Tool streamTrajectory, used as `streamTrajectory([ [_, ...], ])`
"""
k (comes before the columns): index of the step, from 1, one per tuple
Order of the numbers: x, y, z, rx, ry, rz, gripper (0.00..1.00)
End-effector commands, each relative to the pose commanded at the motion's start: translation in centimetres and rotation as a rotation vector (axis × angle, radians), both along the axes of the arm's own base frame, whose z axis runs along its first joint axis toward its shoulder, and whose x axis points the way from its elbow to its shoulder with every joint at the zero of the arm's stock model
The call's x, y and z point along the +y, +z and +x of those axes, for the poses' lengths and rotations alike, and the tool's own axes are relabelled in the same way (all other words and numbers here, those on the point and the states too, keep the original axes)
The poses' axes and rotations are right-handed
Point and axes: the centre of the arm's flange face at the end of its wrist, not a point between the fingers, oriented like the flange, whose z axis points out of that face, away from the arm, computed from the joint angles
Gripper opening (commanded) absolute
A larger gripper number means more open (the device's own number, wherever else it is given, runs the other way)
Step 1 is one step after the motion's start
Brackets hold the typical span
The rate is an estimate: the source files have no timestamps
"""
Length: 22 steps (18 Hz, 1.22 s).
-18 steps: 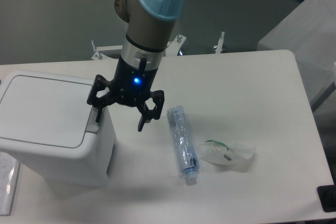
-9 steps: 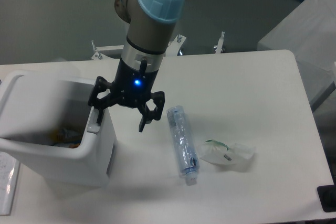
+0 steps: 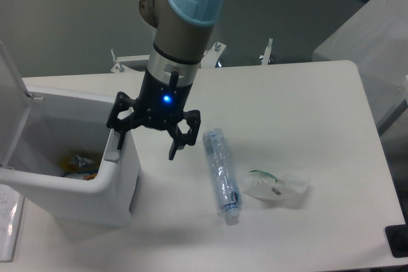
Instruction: Open the trash can
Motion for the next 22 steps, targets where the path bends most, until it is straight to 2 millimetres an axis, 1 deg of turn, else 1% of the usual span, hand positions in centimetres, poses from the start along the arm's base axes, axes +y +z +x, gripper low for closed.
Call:
streamTrajectory([
  [1,-0.3,0.2,-0.5,0.004,0.008,0.003,1.00],
  [4,-0.8,0.5,-1.0,0.011,0.021,0.008,1.00],
  [5,-1.3,0.7,-1.6,0.019,0.034,0.005,1.00],
  [8,-3.4,2.0,-3.4,0.066,0.089,-0.009,1.00],
  [10,-5.1,2.2,-5.0,0.099,0.114,-0.026,1.00],
  [11,-6.1,2.1,-6.1,0.116,0.120,-0.037,1.00],
  [12,-7.3,1.5,-7.7,0.133,0.130,-0.061,1.00],
  [14,-10.9,-0.3,-11.4,0.152,0.149,-0.103,1.00],
  [16,-13.6,-2.1,-13.7,0.174,0.127,-0.141,1.00],
  [18,-16.8,-3.9,-16.3,0.204,0.101,-0.194,1.00],
  [19,-18.0,-4.9,-17.1,0.220,0.073,-0.226,1.00],
  [22,-20.7,-6.4,-19.1,0.255,0.015,-0.286,1.00],
])
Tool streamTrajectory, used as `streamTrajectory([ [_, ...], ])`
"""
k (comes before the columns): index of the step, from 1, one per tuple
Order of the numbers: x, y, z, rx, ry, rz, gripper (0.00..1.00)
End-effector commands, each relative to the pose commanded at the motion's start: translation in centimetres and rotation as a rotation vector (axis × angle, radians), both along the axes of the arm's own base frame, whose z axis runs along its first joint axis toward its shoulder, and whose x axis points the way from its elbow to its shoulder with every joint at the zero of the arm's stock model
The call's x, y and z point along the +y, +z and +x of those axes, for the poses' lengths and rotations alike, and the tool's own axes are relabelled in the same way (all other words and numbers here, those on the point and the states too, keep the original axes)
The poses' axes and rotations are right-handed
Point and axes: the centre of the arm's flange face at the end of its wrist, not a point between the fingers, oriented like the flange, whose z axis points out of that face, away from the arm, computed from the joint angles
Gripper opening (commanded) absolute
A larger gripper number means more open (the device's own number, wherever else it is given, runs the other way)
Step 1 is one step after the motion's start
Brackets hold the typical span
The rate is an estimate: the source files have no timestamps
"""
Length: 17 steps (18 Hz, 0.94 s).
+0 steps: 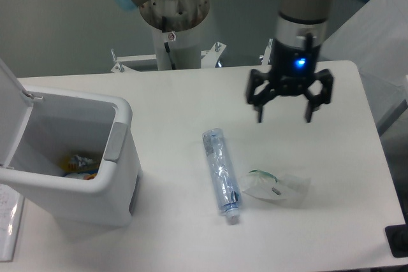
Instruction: Open the trash can
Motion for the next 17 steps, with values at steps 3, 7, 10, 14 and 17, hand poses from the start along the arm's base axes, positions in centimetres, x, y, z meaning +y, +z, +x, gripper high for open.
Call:
streamTrajectory([
  [3,-1.6,-2.7,-1.1,-0.002,-0.106,-0.051,1.00],
  [7,-4.1,-4.5,-2.4,0.041,-0.339,-0.183,1.00],
  [10,-4.4,-6.2,-3.3,0.032,-0.397,-0.248,1.00],
  [14,-4.2,-8.0,-4.0,0.015,-0.400,-0.260,1.00],
  [17,-5.3,-8.4,-4.8,0.007,-0.383,-0.261,1.00],
])
